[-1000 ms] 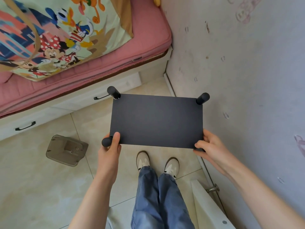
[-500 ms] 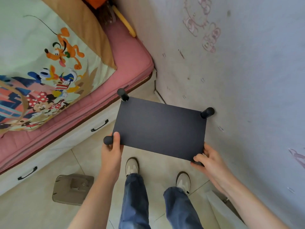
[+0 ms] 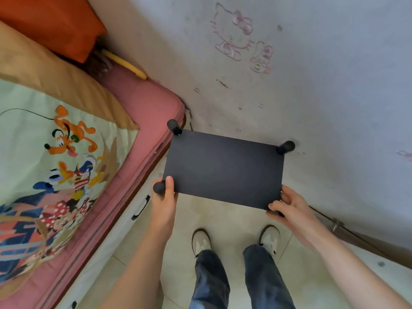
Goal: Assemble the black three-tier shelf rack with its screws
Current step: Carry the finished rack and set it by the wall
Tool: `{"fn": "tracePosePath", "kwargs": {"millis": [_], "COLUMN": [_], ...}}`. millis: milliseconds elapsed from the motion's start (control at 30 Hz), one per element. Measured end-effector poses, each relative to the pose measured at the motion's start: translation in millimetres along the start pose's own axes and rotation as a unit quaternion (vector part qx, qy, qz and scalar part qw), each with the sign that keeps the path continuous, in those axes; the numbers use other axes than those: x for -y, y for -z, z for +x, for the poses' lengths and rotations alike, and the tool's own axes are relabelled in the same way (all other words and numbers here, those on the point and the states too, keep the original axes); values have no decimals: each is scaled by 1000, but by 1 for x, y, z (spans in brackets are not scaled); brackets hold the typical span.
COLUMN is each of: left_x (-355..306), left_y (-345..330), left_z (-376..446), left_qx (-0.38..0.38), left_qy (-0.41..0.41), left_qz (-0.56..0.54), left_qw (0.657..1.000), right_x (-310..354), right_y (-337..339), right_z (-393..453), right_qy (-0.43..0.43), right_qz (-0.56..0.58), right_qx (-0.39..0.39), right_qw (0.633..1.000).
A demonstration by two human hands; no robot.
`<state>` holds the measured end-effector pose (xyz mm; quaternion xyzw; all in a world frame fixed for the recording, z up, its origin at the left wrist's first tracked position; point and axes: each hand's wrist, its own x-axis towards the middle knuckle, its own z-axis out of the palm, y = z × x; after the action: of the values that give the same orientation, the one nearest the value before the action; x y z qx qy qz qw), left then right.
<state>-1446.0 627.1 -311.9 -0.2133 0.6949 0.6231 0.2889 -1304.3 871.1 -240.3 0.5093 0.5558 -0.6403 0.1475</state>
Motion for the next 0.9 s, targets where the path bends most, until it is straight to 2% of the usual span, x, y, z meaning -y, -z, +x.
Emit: {"fn": "tracePosePath", "kwargs": {"millis": [200,467,667,767,900], "left_x": [-19,-53,-60,-57,-56], "left_y": [1,-14,-13,-13,-27], "left_z": [26,54,60,51,33], "left_qx": [23,68,71,53,62], "left_qy": [-37,-84,-24,-11,23], "left_qz": [28,42,6,-9,-58], "left_qw": [999,993,997,998,996], "right_x": [-9,-10,-10,-5,17], "right_y": [-15,-25,-28,-21,1], "right_z": [-1,7,12,11,13], "right_qy": [-13,-27,-52,-63,14], "right_qz": [-26,47,41,23,-23], "right_qx": [-24,-24,-40,-79,-158], "right_qw": [999,998,997,995,987]}}
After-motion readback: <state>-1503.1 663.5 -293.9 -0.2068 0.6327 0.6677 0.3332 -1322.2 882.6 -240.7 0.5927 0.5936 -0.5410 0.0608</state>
